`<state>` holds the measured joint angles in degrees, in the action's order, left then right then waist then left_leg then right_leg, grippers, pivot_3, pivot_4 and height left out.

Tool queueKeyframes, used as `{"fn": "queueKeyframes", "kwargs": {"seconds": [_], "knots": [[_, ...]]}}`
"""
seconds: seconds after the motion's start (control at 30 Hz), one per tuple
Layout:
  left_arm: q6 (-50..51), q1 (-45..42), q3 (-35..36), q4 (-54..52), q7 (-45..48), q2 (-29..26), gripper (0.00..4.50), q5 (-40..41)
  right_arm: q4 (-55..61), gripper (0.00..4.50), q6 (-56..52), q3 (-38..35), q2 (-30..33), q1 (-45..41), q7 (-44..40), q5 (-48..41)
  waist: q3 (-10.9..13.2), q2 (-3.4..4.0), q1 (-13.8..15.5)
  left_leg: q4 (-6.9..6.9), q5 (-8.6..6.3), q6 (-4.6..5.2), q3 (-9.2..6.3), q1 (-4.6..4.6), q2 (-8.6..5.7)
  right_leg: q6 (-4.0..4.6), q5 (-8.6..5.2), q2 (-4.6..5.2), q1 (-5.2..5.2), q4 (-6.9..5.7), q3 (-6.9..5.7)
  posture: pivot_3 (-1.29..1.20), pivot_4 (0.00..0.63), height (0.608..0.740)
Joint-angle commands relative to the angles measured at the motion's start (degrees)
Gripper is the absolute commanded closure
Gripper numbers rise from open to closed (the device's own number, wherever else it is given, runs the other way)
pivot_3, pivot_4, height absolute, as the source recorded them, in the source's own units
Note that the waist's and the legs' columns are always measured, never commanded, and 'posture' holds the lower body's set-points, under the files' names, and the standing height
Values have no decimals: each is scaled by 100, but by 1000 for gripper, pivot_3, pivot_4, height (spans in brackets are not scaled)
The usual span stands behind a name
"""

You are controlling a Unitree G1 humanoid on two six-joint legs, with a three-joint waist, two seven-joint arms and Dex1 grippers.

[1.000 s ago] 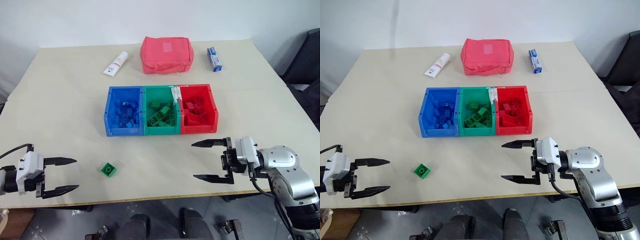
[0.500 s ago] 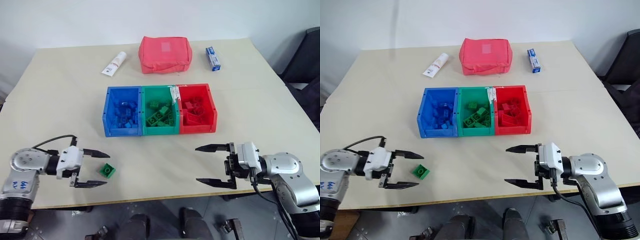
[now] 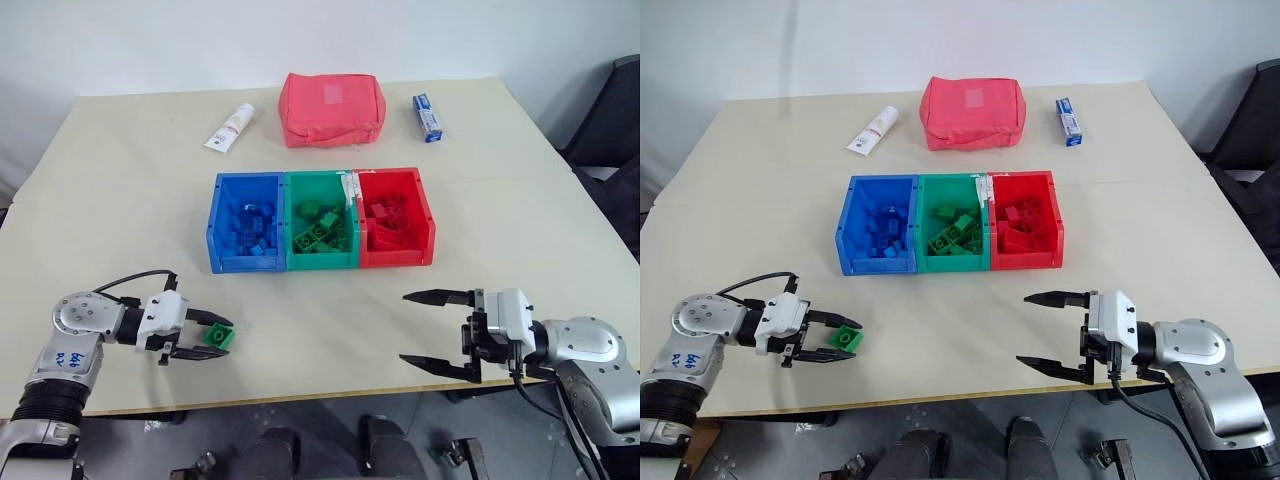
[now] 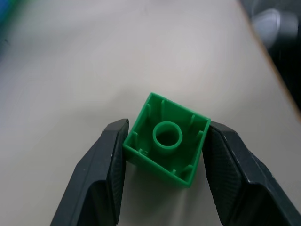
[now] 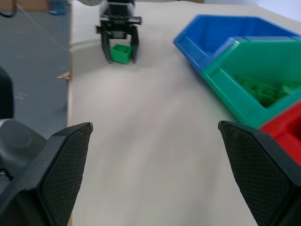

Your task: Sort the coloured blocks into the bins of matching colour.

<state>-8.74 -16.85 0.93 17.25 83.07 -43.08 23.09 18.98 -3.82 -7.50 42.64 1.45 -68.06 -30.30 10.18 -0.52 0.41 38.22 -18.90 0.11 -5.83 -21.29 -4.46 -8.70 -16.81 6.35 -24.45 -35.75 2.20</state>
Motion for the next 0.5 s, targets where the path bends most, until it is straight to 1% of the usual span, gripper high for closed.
{"fn": "queueKeyframes", "kwargs": {"seconds": [0.03,0.1,0.17,0.23,0.3,0.37,0.4,0.43,0.5], "knots": [[1213,-332,273,-1122,-916,314,2499,730,261,0,-29,-520,-98,195,432,-197,0,-2,31,3,0,0,0,-1,0,0,0,0,0,-4,0,0,150,740],[1964,-660,202,-1625,-1745,607,2499,750,271,0,-65,-786,-271,258,813,-288,0,-2,76,7,0,-1,0,0,0,-1,0,-1,0,-7,1,0,150,740],[2470,-1059,44,-1878,-2394,922,2499,605,289,0,-85,-960,-389,294,1079,-299,-1,-2,94,15,1,-2,2,1,-1,-1,1,-2,0,-10,3,0,150,740],[2714,-1595,-324,-1811,-3028,1279,2499,65,305,0,-67,-1093,-500,322,1329,-270,-1,-2,102,15,2,-4,4,5,-3,-2,1,-2,0,-13,6,0,150,740],[2772,-2170,-623,-1409,-3646,1754,2499,-435,350,0,-92,-1142,-583,325,1530,-236,-1,-3,115,17,3,-5,5,5,-5,-2,1,-4,1,-12,5,0,150,740],[2535,-2752,-789,-730,-4167,2282,2499,-839,438,0,-120,-1137,-663,333,1760,-168,-1,-3,129,19,4,-3,8,5,-12,-6,3,-2,3,-14,8,0,150,740],[2502,-3027,-864,-333,-4543,2456,2499,-1144,477,0,-121,-1129,-694,337,1912,-72,0,-5,129,21,4,-2,8,4,-15,-8,4,-2,2,-11,8,0,150,740],[2442,-3247,-916,-6,-4693,2605,2499,-1303,517,0,-132,-1129,-735,344,2017,-50,0,-5,127,22,4,-1,8,1,-16,-9,5,-3,2,-8,7,0,150,740],[2371,-3487,-1015,386,-4736,2705,2499,-1515,596,0,-152,-1143,-806,369,2165,-60,0,-5,77,15,5,-2,13,1,-18,-10,5,-4,-2,-9,11,0,150,740]]}}
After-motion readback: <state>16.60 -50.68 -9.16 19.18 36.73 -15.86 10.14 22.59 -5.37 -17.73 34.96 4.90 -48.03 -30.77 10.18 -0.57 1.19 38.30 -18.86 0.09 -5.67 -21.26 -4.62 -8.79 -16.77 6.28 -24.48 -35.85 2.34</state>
